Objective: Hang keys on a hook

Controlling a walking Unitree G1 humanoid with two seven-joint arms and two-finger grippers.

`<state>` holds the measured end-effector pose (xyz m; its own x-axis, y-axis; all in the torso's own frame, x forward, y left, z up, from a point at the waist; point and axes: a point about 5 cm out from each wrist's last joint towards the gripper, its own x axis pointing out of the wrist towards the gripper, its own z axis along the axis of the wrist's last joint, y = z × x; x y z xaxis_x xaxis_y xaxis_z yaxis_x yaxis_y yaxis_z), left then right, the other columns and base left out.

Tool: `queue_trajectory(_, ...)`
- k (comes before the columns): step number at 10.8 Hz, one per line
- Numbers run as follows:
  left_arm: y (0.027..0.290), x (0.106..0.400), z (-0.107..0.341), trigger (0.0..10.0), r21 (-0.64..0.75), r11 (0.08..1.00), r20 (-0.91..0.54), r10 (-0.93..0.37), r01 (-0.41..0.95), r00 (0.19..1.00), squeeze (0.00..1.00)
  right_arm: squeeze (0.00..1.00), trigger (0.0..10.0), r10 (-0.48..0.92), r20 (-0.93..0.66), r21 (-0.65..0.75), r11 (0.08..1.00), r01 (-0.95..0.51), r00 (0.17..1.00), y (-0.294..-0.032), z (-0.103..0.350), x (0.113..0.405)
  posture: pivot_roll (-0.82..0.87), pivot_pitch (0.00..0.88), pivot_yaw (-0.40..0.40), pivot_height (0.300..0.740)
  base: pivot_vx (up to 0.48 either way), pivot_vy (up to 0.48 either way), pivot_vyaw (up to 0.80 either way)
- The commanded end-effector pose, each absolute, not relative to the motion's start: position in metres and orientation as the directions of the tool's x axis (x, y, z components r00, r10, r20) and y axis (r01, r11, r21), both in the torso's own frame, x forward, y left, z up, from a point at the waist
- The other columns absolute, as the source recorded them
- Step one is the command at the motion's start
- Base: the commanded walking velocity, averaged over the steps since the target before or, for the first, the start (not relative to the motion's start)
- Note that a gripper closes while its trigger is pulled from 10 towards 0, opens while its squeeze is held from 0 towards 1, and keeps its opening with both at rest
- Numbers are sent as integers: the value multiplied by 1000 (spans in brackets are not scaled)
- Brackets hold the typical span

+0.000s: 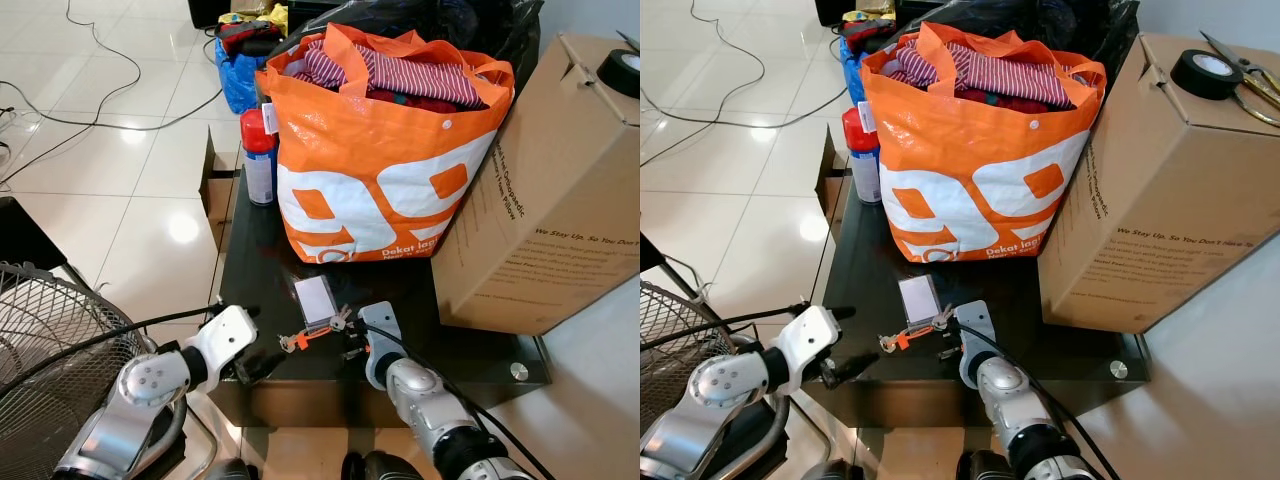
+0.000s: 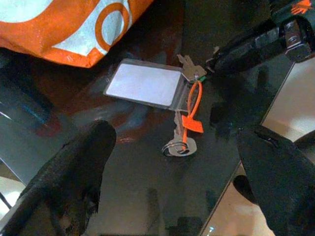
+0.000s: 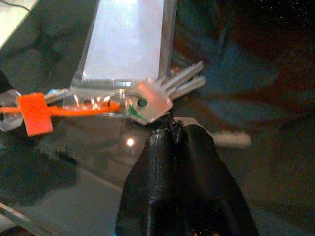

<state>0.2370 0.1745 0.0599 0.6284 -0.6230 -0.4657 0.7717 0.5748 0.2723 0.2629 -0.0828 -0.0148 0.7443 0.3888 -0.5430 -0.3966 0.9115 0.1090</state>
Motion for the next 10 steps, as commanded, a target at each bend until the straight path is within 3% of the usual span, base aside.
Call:
queue_trajectory(1,171,238,59,10000,267,562,-472,-632,783,615,0,0,0,395,-521,95,908,-408,757,-90,-10,265,26,115,-61,740,0,0,0)
queue_trajectory(5,169,244,62,10000,284,570,-451,-630,771,632,0,0,0,492,-393,165,869,-467,777,-116,22,263,24,61,-66,740,0,0,0)
queue_trajectory(6,167,246,64,10000,292,575,-438,-630,765,641,0,0,0,512,-294,449,819,-356,807,-123,47,265,26,37,-71,740,0,0,0)
queue_trajectory(7,166,248,66,10000,295,580,-426,-631,759,648,0,0,0,501,-211,626,729,-278,839,-130,65,268,26,17,-72,740,0,0,0)
queue_trajectory(8,164,251,68,10000,297,587,-413,-632,753,656,0,0,0,500,-152,682,678,-276,852,-136,80,268,25,0,-71,740,0,0,0)
queue_trajectory(10,160,256,69,10000,305,591,-398,-633,747,664,0,0,0,510,-115,687,660,-303,852,-135,95,266,24,0,-65,740,0,0,0)
